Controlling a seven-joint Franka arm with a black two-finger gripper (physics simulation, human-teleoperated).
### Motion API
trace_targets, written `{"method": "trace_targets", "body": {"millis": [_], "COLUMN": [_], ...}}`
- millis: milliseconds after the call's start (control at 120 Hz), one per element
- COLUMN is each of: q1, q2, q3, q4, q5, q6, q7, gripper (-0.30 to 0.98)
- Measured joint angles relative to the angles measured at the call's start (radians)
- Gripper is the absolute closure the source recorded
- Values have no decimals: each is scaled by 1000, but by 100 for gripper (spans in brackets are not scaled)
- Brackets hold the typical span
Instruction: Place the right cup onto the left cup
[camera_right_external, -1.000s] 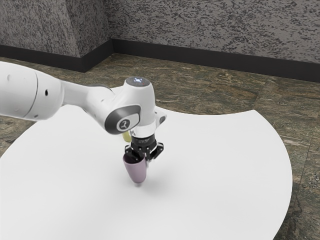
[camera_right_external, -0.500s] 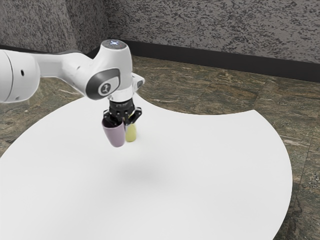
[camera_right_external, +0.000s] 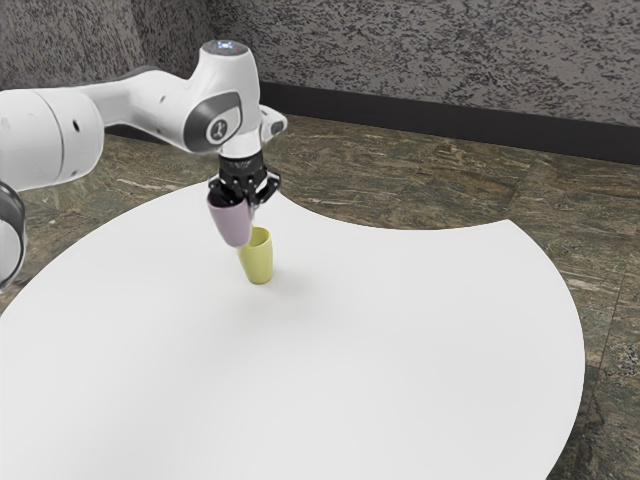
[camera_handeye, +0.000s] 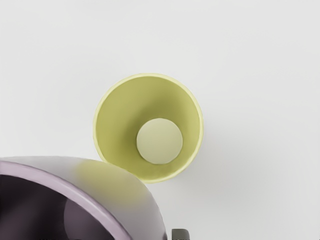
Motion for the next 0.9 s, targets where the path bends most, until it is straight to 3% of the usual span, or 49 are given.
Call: {"method": "trace_targets", "body": {"millis": [358, 900], "q1": [14, 14], "q2": [147, 212], "q3": [-3, -14], "q4": [203, 239], "q5": [-2, -5], "q6": [-56, -56], "q7": [153, 277], "gripper": [78, 78]}}
